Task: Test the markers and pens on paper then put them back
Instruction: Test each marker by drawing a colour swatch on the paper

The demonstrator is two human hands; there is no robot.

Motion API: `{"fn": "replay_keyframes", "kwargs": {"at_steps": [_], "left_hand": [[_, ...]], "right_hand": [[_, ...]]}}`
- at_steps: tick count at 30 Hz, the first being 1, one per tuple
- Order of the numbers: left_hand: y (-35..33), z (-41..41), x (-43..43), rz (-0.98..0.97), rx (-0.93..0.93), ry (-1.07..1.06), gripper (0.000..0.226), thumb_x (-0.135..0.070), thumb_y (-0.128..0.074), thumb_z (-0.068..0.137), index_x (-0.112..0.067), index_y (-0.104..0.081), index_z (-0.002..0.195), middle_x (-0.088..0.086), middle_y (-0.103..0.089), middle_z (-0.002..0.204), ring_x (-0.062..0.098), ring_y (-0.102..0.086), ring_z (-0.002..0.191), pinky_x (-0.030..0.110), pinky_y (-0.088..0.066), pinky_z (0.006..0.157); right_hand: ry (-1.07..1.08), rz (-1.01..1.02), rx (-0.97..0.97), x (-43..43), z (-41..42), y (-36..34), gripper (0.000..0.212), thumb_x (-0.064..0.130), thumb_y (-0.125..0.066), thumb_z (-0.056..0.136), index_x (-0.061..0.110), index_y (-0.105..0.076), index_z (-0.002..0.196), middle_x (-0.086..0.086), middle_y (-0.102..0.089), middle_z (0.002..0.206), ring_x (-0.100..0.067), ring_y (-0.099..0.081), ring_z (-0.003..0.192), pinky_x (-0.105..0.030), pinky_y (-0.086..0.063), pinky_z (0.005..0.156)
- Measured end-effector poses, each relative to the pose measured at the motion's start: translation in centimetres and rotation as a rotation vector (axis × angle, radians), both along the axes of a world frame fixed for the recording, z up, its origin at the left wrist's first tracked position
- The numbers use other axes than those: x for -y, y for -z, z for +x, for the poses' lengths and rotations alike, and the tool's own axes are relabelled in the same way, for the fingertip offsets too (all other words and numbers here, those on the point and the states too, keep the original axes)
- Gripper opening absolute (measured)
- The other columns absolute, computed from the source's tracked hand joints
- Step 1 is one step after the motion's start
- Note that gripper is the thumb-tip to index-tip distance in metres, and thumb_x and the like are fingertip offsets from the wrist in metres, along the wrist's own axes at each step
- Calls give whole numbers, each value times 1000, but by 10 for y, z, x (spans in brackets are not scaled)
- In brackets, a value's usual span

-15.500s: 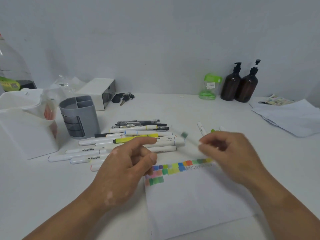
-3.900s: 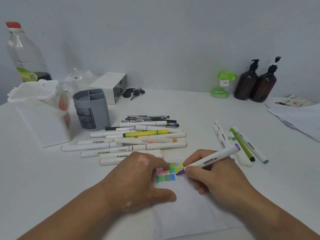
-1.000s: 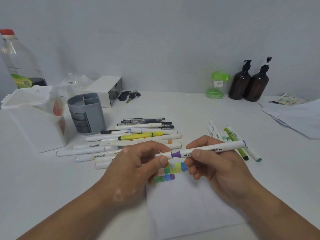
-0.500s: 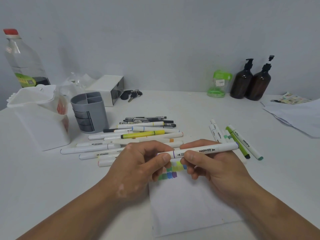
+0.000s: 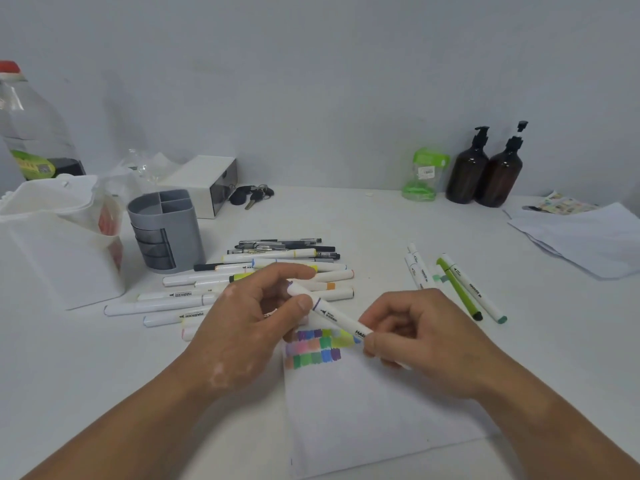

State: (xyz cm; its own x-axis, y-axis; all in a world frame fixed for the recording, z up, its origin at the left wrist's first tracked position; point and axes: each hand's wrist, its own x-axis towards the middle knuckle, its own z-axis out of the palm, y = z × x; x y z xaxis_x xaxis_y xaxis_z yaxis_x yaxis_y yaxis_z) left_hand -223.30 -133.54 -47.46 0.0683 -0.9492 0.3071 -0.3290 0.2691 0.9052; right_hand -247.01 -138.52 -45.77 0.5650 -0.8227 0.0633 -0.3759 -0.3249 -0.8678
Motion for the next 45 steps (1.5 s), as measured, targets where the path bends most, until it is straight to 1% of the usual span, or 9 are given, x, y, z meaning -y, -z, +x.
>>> {"fn": "replay_keyframes", "kwargs": {"at_steps": [7, 10, 18, 23, 26, 31, 34, 37, 45], "left_hand": [[5, 4, 3, 38, -88, 35, 18, -25, -76, 85, -37, -74, 98, -2, -67, 71, 15, -63, 57, 20, -52, 63], [7, 2, 4, 52, -39, 32, 23, -15, -72, 90, -37, -77, 93, -2, -67, 67, 12, -62, 54, 18, -51, 59], [7, 4, 1, 66, 50, 27, 17, -22, -73, 88, -38, -77, 92, 2, -69, 66, 13, -59, 54, 29, -56, 62], [4, 9, 1, 65, 25, 51, 4, -32, -76, 87, -34, -77, 90, 2, -68, 65, 15, -58, 53, 33, -53, 62], [1, 13, 2, 46, 1, 23, 28, -52, -67, 76, -31, -76, 91, 2, -67, 63, 15, -56, 52, 31, -50, 60], [-5, 18, 4, 33, -110, -49, 25, -42, -63, 78, -24, -78, 85, 2, -67, 66, 16, -54, 53, 29, -47, 52], [-7, 21, 4, 38, -144, -55, 28, -44, -61, 75, -21, -77, 82, 2, -65, 65, 16, -54, 54, 30, -45, 51], [-8, 21, 3, 29, -190, -56, 33, -48, -61, 68, -20, -76, 77, 4, -63, 63, 17, -52, 53, 29, -43, 50], [-13, 28, 4, -7, -321, -50, 36, -46, -64, 67, -14, -75, 77, 7, -61, 63, 22, -47, 54, 26, -41, 48]], "right_hand": [[740, -298, -74, 46, -64, -7, 7, 30, -79, 81, 34, -79, 76, 20, -72, 68, 6, -64, 62, -15, -44, 52], [977, -257, -188, 62, -100, -1, 11, 32, -75, 84, 31, -77, 73, 21, -69, 66, -4, -63, 64, -19, -41, 53], [1001, -55, -477, 86, -111, 24, 23, 21, -62, 85, 5, -78, 79, -13, -76, 81, -29, -68, 80, -31, -46, 57], [1016, -167, -450, 78, -104, 16, 23, 27, -65, 86, 9, -80, 83, -8, -77, 83, -25, -66, 75, -33, -50, 63], [917, -448, -312, 62, -74, 5, 12, 25, -70, 88, 23, -80, 94, 10, -74, 84, -12, -64, 76, -24, -42, 70], [375, -570, -247, 21, 7, 8, 12, 23, -77, 85, 30, -80, 95, 27, -66, 79, 5, -59, 88, 1, -36, 73], [135, -582, -340, 14, 45, 15, 20, 34, -71, 92, 35, -77, 110, 27, -64, 95, 4, -56, 94, -4, -37, 82], [0, -633, -427, 14, 76, 16, 27, 39, -62, 96, 35, -72, 121, 14, -68, 118, -10, -56, 114, -28, -44, 97], [-109, -782, -552, 15, 108, 17, 26, 36, -52, 99, 33, -70, 118, 8, -65, 107, -19, -51, 106, -31, -34, 79]]}}
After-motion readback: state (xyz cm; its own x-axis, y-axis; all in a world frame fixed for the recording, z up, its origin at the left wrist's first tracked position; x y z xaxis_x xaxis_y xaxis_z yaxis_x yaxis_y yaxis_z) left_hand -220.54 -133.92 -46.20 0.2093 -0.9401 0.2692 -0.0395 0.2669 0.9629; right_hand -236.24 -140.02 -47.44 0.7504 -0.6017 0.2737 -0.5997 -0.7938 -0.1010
